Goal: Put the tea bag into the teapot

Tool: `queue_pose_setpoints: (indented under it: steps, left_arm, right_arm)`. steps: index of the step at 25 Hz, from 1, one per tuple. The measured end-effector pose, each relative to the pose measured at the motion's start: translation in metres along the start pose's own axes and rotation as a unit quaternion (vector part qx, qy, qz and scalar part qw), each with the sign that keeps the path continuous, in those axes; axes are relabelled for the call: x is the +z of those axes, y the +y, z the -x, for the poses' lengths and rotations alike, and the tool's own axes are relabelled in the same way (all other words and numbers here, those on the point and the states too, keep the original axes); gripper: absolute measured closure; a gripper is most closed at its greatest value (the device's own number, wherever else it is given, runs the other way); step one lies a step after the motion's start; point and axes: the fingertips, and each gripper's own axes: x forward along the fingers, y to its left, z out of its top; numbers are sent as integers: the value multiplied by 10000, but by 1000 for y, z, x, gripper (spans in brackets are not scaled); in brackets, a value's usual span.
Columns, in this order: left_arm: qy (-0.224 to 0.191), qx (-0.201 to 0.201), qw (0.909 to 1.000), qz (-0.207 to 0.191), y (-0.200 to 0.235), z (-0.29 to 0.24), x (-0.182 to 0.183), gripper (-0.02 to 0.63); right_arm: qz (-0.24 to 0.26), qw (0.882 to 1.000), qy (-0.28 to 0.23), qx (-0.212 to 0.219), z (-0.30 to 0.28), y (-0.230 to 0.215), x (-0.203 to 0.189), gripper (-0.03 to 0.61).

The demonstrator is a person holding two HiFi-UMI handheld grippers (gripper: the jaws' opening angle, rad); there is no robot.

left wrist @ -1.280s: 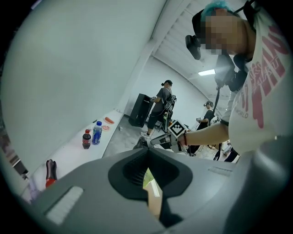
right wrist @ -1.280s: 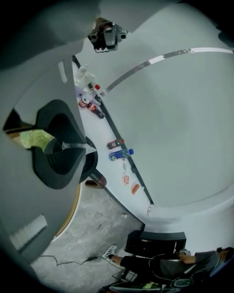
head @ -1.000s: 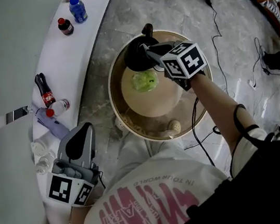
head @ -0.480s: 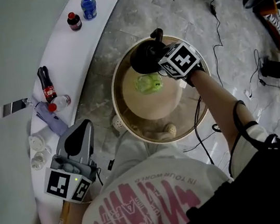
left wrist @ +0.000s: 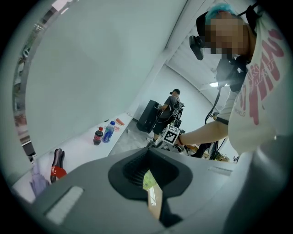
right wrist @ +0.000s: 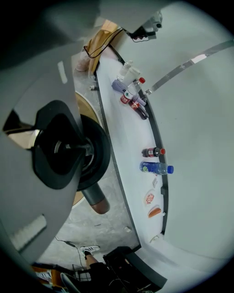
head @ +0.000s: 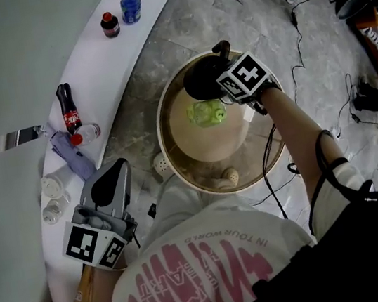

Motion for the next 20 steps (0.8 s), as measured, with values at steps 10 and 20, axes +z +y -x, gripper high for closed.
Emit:
queue_pose_setpoints:
  steps: [10, 20]
  left_arm:
    - [-56, -29, 9999, 82, -3, 2, -1, 598]
    - [-133, 165, 9998, 63, -1, 22, 2, 598]
  right_arm:
    - [-185, 9997, -127, -23, 0, -2, 1, 545]
    - [-36, 9999, -34, -124, 9, -4, 0, 465]
